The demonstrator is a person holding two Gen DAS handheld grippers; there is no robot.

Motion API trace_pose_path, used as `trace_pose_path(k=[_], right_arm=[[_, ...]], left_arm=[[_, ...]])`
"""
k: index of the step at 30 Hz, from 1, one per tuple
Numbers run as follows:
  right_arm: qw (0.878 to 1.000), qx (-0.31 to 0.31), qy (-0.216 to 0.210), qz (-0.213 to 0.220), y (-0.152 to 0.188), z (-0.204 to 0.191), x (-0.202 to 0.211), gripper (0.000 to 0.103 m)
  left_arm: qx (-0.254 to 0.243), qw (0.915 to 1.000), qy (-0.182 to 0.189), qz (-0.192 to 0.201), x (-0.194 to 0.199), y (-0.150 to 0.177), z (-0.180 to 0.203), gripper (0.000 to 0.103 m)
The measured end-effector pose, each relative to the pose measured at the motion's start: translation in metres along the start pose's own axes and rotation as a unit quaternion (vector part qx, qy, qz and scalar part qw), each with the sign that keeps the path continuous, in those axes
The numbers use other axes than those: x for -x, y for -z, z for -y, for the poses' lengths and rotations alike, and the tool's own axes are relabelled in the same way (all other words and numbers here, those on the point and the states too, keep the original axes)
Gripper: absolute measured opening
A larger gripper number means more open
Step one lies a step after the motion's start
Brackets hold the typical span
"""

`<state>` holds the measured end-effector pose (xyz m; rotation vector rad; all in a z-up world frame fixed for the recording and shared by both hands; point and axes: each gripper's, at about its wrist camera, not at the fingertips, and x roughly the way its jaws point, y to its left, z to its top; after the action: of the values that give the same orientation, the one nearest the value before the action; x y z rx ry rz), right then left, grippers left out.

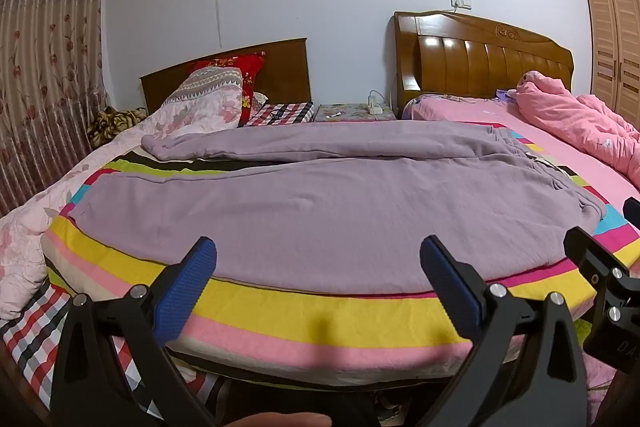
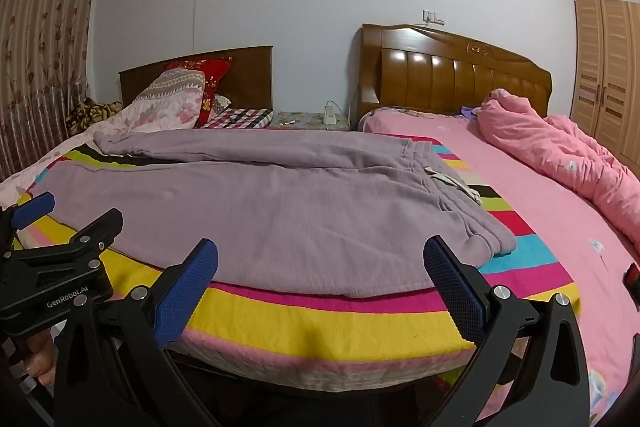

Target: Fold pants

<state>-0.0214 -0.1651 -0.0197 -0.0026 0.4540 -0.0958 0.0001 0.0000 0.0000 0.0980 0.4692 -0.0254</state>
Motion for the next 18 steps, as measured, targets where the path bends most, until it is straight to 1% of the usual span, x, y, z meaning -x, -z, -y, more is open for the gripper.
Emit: trace_pose_path(k=[7,12,18], right_arm=[[1.000,-0.001,0.000,0.000,0.0005,0.0009,-0.0005,0.099],[1.000,-0.001,-0.001,-0.001,0.0011,0.0014,-0.0005,0.099],[1.000,-0.002,0.000,-0.001,0.0021,0.0018,0.0005,0.099]], left_arm=[[-0.002,1.0000,0.001,0.001,0.0006,0.0007,0.0016,0.102],[0.001,0.9999,-0.005,0.013,0.0052,0.0010,0.0011,0.102],[0.007,0.9997,0.002,0.023,0.0088,0.0000,0.0005,0.102]])
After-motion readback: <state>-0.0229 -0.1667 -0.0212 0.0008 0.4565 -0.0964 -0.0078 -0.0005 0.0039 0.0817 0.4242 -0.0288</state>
